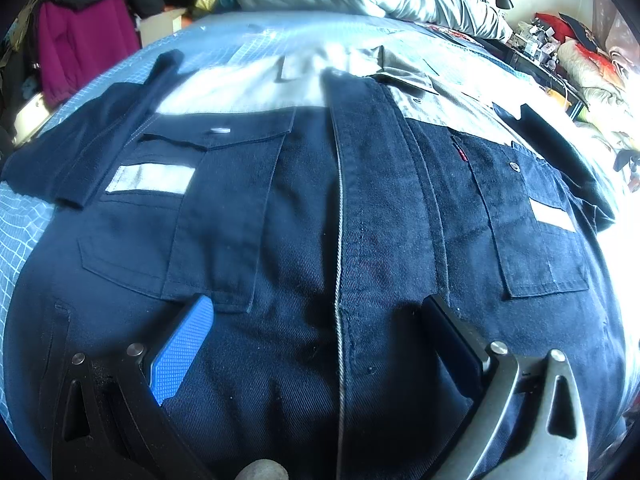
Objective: Fold small clothes
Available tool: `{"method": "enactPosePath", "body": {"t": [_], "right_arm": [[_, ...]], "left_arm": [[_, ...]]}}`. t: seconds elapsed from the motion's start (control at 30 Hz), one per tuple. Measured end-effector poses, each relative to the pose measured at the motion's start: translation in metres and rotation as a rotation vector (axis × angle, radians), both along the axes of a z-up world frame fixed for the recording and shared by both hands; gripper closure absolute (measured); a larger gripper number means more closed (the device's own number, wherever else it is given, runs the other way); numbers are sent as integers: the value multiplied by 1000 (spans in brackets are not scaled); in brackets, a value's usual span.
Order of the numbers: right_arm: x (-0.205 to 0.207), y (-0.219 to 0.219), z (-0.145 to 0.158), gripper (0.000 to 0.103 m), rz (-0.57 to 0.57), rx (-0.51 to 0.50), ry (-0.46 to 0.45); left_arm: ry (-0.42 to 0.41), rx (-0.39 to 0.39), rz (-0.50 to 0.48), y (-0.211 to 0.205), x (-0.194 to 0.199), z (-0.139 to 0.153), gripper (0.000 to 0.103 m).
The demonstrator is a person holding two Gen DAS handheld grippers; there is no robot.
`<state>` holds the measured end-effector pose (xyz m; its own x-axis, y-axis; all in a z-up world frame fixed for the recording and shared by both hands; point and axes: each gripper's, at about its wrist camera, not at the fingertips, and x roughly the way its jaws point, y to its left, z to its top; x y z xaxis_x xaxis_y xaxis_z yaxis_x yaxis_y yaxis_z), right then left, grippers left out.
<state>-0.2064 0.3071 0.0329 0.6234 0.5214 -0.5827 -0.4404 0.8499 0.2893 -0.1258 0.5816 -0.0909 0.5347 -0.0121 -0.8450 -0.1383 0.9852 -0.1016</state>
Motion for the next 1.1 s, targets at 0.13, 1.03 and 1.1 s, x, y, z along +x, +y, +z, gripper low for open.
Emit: {"method": "enactPosePath", "body": {"t": [0.13, 1.03, 1.1], "right_arm": [[-11, 16, -21, 0, 5, -58, -36], [-1, -96, 11, 0, -447, -277, 71], [10, -109, -4, 0, -478, -315, 136]], "left_arm": [[0, -1, 0, 0, 0, 0, 0], [-1, -3, 0, -1, 2, -1, 0], [-1, -3, -1, 0, 2, -1, 0]]}}
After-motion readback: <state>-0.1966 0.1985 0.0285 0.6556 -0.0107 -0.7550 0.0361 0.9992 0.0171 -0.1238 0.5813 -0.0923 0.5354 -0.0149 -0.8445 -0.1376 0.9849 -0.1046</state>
